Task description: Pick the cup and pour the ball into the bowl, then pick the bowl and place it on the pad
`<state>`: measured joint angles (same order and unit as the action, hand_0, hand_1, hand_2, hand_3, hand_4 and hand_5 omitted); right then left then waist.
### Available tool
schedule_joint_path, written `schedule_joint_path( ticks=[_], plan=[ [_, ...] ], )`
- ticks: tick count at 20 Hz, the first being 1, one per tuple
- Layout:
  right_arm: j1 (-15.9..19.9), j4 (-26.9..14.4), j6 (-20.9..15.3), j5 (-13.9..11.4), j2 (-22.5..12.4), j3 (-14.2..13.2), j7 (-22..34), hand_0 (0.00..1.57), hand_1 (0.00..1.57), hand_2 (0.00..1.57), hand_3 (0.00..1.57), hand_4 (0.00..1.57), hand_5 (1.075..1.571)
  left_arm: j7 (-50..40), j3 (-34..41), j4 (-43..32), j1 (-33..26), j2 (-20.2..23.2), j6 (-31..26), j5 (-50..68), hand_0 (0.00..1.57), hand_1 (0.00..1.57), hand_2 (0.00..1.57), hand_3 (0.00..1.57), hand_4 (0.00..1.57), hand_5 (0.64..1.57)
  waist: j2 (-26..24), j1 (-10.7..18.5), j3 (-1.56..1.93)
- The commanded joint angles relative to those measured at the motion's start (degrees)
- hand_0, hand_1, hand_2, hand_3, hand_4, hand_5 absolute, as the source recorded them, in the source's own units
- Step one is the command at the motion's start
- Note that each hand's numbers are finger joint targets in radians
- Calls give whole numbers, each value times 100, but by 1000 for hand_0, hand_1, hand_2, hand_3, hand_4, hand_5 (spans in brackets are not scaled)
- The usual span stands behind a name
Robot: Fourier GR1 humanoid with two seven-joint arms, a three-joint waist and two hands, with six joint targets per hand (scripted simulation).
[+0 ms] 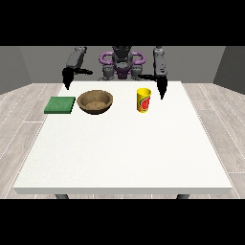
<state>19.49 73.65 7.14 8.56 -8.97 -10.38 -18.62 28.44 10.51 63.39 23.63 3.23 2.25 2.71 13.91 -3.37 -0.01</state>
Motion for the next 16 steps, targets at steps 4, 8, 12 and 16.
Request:
schedule_joint_path(
  ticks=[4, 8, 12, 16],
  plan=[
    [301, -29, 325, 274, -299, -97, 336, 0, 0, 0, 0, 0, 1569, 635, 367, -1358, 509, 192, 138, 69, 0, 0, 0, 0, 0, 1352, 84, -296, -2],
    [536, -100, 221, 267, -335, -200, 107, 0, 0, 0, 0, 0, 1570, 1126, 432, -1843, 894, 240, 361, -38, 0, 0, 0, 0, 0, 1332, 446, -366, -2],
    [333, 76, 569, 320, -504, -170, -26, 0, 0, 0, 0, 0, 1568, 1267, 705, -2241, 1216, 619, 375, 46, 0, 0, 0, 0, 0, 1317, 694, -670, -2],
    [645, -32, 597, 377, -702, -295, 52, 0, 0, 0, 0, 0, 1569, 1200, 636, -2465, 1697, 352, 1010, -105, 0, 0, 0, 0, 0, 1325, 815, -787, -1]
  ],
)
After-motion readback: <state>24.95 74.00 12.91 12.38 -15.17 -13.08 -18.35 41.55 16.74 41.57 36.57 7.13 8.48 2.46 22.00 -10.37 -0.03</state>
